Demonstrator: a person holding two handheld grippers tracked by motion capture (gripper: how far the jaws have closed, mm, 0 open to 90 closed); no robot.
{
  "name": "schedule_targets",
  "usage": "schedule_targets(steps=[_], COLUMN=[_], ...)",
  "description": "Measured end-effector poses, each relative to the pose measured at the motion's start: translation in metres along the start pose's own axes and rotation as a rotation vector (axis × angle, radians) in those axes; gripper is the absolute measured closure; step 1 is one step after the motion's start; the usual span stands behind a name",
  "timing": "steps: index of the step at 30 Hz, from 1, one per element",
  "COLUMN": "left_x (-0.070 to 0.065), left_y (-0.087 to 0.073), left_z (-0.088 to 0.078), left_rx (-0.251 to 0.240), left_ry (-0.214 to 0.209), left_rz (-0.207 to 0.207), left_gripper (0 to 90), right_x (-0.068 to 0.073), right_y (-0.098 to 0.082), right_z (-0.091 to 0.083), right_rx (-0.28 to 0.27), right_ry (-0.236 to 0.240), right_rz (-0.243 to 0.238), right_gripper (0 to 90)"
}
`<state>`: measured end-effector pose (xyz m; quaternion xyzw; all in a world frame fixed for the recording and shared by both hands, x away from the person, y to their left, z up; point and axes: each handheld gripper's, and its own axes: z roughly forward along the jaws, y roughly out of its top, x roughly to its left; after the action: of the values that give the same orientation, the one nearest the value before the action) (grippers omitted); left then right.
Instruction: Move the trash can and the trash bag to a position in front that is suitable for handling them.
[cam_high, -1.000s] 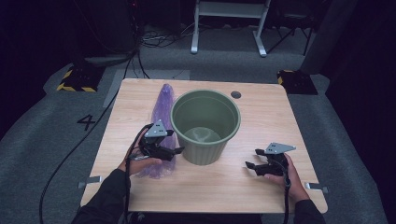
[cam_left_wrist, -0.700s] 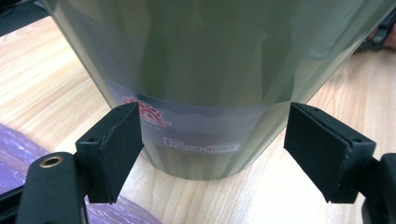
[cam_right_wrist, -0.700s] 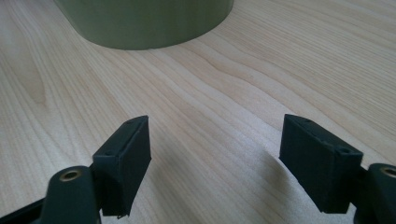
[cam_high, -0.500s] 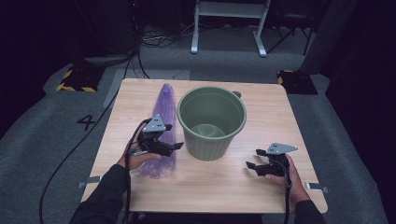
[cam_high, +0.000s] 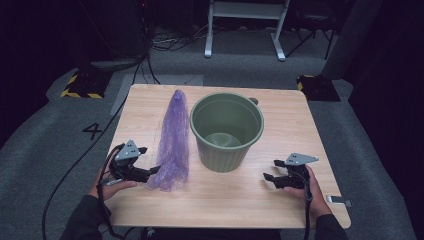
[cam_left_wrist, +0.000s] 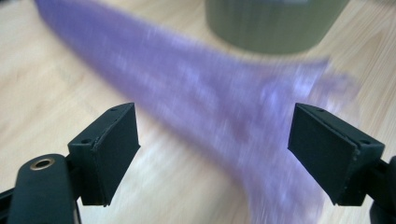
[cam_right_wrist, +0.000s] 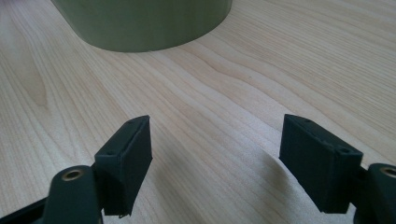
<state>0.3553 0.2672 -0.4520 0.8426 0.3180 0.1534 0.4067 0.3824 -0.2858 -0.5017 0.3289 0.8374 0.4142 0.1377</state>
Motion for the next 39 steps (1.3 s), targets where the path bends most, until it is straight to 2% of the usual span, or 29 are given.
schedule_targets(steps=[4, 6, 8, 10, 11, 13, 16, 18, 19, 25, 28, 30, 31, 32, 33, 39], left_x=[-0.002, -0.006, -0.01, -0.013, -0.017, -0.019, -0.023, -0.024, -0.029, -0.042, -0.05, -0.055, -0.055, -0.059, -0.061, -0.078], left_y=[-0.016, -0.022, -0.024, -0.024, -0.024, -0.023, -0.019, -0.017, -0.012, 0.002, 0.008, 0.011, 0.011, 0.015, 0.017, 0.03], left_z=[0.002, 0.007, 0.012, 0.016, 0.024, 0.029, 0.038, 0.042, 0.048, 0.069, 0.078, 0.083, 0.083, 0.087, 0.09, 0.108], left_rx=[0.036, 0.046, 0.056, 0.068, 0.09, 0.086, 0.077, 0.078, 0.088, 0.101, 0.111, 0.102, 0.102, 0.067, 0.064, 0.075], left_ry=[-0.039, -0.108, -0.148, -0.157, -0.173, -0.187, -0.209, -0.212, -0.203, -0.247, -0.265, -0.264, -0.264, -0.292, -0.303, -0.312], left_rz=[-0.011, -0.012, -0.005, 0.0, 0.02, 0.019, 0.006, 0.011, 0.023, 0.052, 0.086, 0.115, 0.115, 0.129, 0.131, 0.153], left_gripper=[21.1, 31.5, 34.3, 35.9, 36.6, 38.9, 42.2, 45.2, 46.2, 53.8, 59.5, 67.6, 73.0, 78.6, 81.2, 83.3], right_x=[0.001, 0.001, 0.0, 0.0, 0.001, 0.001, 0.0, 0.0, 0.0, 0.0, 0.0, 0.001, 0.001, 0.002, 0.001, 0.001], right_y=[0.0, 0.0, 0.0, 0.0, 0.0, 0.0, 0.001, 0.001, 0.001, 0.0, 0.001, 0.001, 0.001, 0.001, 0.001, 0.001], right_z=[0.001, 0.001, 0.001, 0.001, 0.001, 0.001, 0.001, 0.001, -0.001, -0.002, -0.002, -0.002, -0.002, -0.002, -0.002, -0.002], right_rx=[0.008, 0.01, 0.008, 0.008, 0.009, 0.01, 0.006, -0.003, -0.023, -0.053, -0.074, -0.077, -0.077, -0.073, -0.073, -0.072], right_ry=[-0.003, -0.002, 0.002, 0.001, 0.001, 0.002, 0.0, -0.006, -0.012, -0.024, -0.035, -0.037, -0.037, -0.039, -0.039, -0.042], right_rz=[-0.005, -0.01, -0.011, -0.012, -0.013, -0.016, -0.016, -0.017, -0.016, -0.004, -0.001, 0.0, 0.0, -0.002, -0.002, 0.003], right_gripper=[25.5, 25.4, 25.4, 25.4, 25.4, 25.4, 25.7, 26.7, 27.9, 29.0, 29.5, 29.8, 29.8, 30.1, 30.2, 30.3])
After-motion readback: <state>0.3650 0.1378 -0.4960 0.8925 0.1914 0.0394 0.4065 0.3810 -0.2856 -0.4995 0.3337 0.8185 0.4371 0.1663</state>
